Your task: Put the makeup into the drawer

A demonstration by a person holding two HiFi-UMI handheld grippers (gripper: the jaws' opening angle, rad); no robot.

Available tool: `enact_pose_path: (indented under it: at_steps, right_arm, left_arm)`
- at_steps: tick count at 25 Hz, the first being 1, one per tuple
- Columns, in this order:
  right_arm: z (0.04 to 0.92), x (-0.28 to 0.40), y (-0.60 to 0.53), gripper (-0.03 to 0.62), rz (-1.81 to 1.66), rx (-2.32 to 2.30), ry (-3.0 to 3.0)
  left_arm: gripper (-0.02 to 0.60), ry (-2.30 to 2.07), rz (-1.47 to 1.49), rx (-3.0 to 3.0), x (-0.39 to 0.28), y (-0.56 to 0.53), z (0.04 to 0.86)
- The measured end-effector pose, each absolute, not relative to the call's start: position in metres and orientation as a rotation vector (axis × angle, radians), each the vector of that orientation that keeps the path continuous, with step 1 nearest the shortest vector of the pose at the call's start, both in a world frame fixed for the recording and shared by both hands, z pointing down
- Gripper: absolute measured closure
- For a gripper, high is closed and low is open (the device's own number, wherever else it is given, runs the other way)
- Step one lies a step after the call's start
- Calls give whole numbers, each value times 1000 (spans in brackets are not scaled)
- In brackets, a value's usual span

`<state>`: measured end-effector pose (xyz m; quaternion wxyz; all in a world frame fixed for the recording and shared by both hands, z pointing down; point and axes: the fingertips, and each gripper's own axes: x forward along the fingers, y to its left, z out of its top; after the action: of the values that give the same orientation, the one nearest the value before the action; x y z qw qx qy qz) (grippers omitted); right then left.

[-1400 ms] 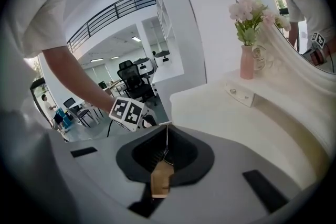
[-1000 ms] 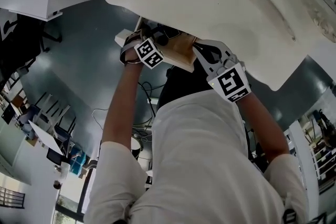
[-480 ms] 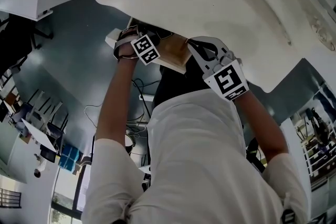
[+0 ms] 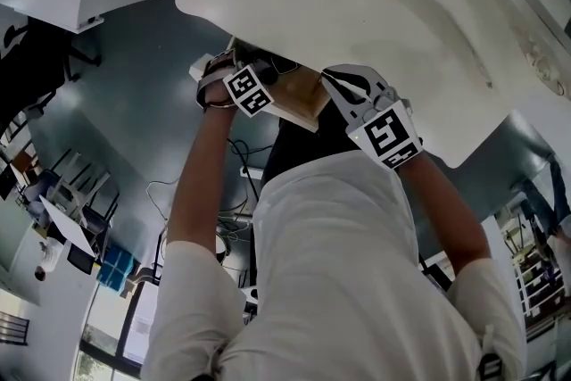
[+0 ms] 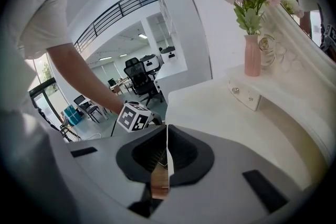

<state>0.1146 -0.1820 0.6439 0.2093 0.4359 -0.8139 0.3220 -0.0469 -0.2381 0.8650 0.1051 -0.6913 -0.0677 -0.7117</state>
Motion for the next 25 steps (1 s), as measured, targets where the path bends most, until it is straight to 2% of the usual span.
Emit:
enact_pose_path:
  at_steps: [10, 18, 25]
  right_arm:
    - [625, 115, -199, 563, 837, 1186, -2308]
    - [624, 109, -186, 563, 753, 1153, -2272]
    - [607, 83, -177, 563, 703, 1189, -2225]
  left_arm:
    - [439, 48, -2044, -2187, -51, -262, 806]
    - [522, 228, -1940, -2281, -52, -257, 761]
    - [555, 292, -1803, -2384, -67, -247, 725]
